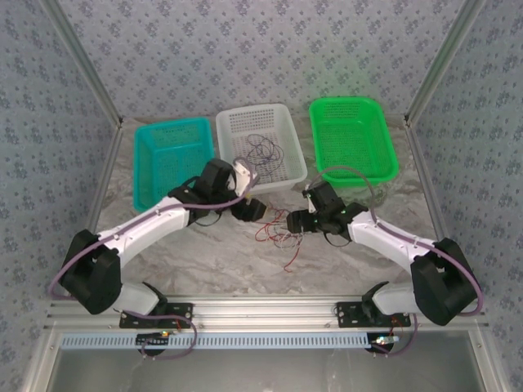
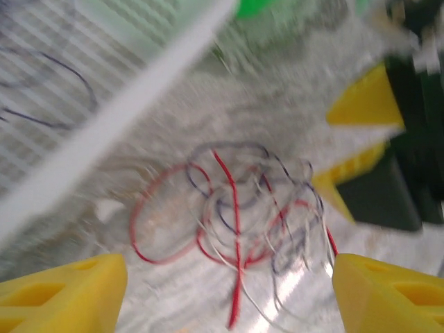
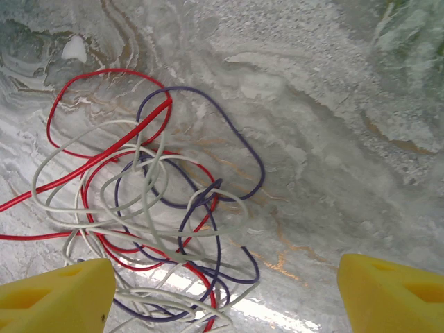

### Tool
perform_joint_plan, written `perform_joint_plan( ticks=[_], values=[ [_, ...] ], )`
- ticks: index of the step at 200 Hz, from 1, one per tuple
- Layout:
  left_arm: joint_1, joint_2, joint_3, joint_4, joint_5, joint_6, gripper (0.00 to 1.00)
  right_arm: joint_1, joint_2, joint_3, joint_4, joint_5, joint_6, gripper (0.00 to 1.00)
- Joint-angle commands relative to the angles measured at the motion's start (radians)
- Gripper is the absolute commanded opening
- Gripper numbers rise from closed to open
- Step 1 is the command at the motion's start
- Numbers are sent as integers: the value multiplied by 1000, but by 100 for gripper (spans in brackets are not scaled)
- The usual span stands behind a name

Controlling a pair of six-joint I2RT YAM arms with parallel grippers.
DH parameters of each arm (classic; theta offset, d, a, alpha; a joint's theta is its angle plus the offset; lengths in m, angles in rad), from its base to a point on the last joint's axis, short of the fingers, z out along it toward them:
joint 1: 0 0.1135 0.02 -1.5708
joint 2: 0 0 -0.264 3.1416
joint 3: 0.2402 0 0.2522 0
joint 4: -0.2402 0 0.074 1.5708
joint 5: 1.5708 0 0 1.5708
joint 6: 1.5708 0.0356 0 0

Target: Untangle the cables

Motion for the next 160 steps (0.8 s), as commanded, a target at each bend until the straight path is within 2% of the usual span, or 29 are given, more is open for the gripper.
perform_joint_plan(
  ticks=[1,47,63,98,142,160],
  values=[
    [-32,22,-30,-57,37,45,74,-15,-19,18,0,-20,-21,86],
    [-99,126,-1,-74,12,68,69,-17,-21,14,-4,-16,-8,86],
    [-111,169,21,-104,-28,78,66,-17,-22,5,1,-17,-1,86],
    [-123,224,25,-81,-36,74,65,-16,-25,3,-2,-18,2,86],
    [-123,249,15,-29,-76,54,53,-17,-30,-6,-1,-20,4,86],
    [-123,248,14,-15,-85,49,43,-18,-27,-8,2,-22,9,86]
  ],
)
